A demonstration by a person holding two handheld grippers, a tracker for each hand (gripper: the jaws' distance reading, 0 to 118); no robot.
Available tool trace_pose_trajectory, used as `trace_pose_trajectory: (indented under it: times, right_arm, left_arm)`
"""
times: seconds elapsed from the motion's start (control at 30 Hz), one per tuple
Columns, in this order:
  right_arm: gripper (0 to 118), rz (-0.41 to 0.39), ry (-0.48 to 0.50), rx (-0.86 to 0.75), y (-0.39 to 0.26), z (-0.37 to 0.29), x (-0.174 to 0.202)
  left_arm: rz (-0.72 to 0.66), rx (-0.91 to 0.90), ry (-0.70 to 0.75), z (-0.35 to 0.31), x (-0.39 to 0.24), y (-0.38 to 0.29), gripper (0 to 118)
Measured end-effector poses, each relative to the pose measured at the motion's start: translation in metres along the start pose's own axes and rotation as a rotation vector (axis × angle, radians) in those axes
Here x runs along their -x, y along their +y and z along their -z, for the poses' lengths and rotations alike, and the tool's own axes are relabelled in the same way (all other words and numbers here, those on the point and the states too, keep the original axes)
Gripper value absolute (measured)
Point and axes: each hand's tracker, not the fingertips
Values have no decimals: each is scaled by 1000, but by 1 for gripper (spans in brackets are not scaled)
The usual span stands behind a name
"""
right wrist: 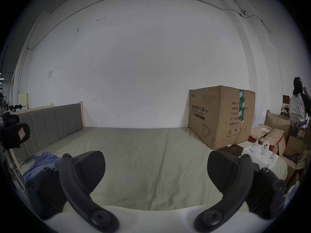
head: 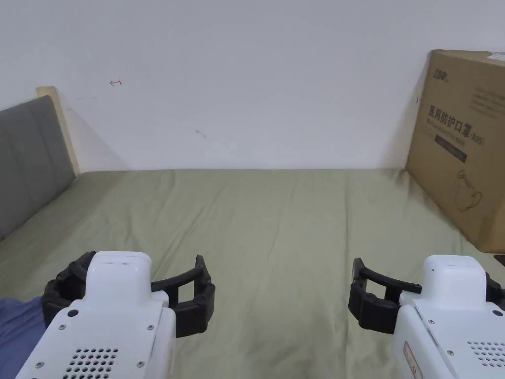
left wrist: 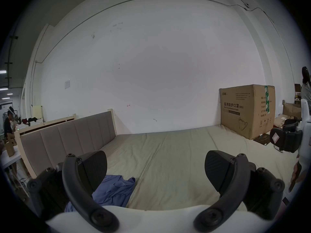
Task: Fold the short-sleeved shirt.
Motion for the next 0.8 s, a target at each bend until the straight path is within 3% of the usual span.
trace_pose_trajectory:
  times: [0.23, 0.27, 0.33, 0.4, 0.5, 0.57, 0.6, 0.67, 0.73, 0.8]
  right_arm:
    - [118, -22, -7, -27, 13, 1, 6]
    - [118, -99, -61, -42, 18, 2, 15]
    - [118, -306, -104, -82, 24, 4, 37]
    - [118, -663, -171, -146, 16, 6, 71]
    - [118, -1174, -182, -194, -19, 14, 102]
    - [118, -1351, -110, -189, -41, 15, 111]
    - [118, -1361, -57, -172, -47, 15, 113]
    - [118, -1274, -1, -118, -52, 17, 116]
    - [118, -1063, 12, -80, -42, 18, 110]
    - [118, -743, 31, 5, -19, 22, 98]
  left_arm:
    - [-16, -3, 1, 3, 6, 3, 116]
    - [-39, -9, 1, 3, 8, 3, 116]
    - [-182, -22, -11, 4, 16, 3, 116]
    - [-543, -29, -37, 7, 33, -8, 116]
    - [-1115, 105, -143, 23, 60, -53, 116]
    - [-1233, 249, -94, 31, 66, -76, 116]
    - [-1222, 268, -91, 33, 67, -85, 116]
    - [-1136, 226, -51, 27, 62, -83, 116]
    - [-1026, 159, -26, 23, 61, -66, 116]
    - [-832, 93, -31, 21, 58, -34, 116]
